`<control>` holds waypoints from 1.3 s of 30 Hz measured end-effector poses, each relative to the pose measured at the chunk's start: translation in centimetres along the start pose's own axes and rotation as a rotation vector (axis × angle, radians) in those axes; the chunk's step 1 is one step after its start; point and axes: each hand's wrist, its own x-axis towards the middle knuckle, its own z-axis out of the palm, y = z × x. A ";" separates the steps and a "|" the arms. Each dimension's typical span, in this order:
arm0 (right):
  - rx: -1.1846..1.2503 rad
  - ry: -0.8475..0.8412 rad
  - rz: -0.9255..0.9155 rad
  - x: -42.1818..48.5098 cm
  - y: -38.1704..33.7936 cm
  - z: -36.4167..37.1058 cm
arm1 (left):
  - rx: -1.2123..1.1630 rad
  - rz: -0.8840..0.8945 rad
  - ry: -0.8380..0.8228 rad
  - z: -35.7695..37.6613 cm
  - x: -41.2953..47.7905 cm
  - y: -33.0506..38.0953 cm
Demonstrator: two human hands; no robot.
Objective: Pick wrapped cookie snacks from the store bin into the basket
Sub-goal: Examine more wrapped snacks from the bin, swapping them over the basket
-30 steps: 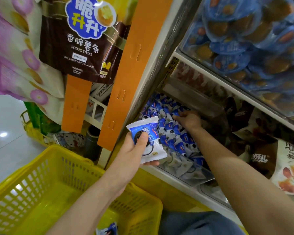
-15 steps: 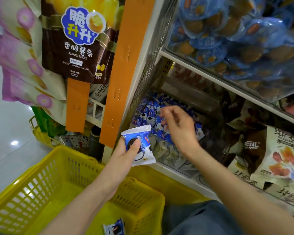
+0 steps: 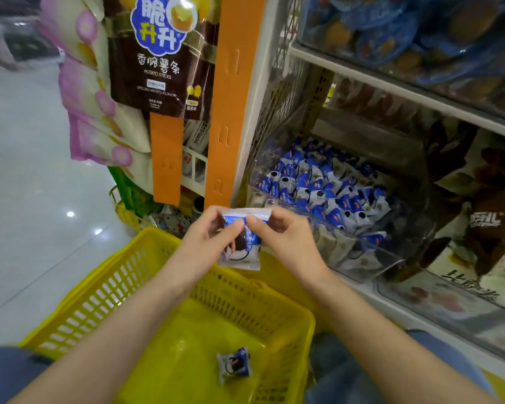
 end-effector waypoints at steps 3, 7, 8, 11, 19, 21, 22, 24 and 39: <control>0.020 -0.054 -0.008 -0.1 0.3 0.6 | -0.004 0.012 0.057 -0.3 0.0 -0.3; -0.021 -0.081 -0.072 -0.2 0.2 1.2 | 0.040 0.063 0.129 -0.6 -0.1 -0.5; -0.083 -0.071 -0.107 -0.3 0.1 1.4 | 0.048 0.068 0.141 -0.7 -0.1 -0.5; -0.427 -0.025 -0.314 -0.7 -0.2 1.8 | 0.044 0.032 0.156 -0.9 -0.2 -0.8; -0.508 0.034 -0.412 -0.7 -0.4 1.7 | -0.089 -0.208 0.008 -2.0 -0.9 -0.7; -0.431 0.071 -0.331 -0.5 -0.5 1.5 | -0.061 -0.224 -0.080 -2.5 -1.3 -0.5; -0.378 0.071 -0.271 -0.5 -0.5 1.3 | -0.058 -0.203 -0.079 -2.7 -1.6 -0.4; -0.219 0.035 -0.106 -0.5 -0.7 1.1 | -0.046 -0.135 0.024 -3.3 -1.8 -0.2; -0.173 -0.351 -0.049 -3.1 -0.3 1.8 | 0.362 0.186 0.170 -4.0 -3.3 -0.2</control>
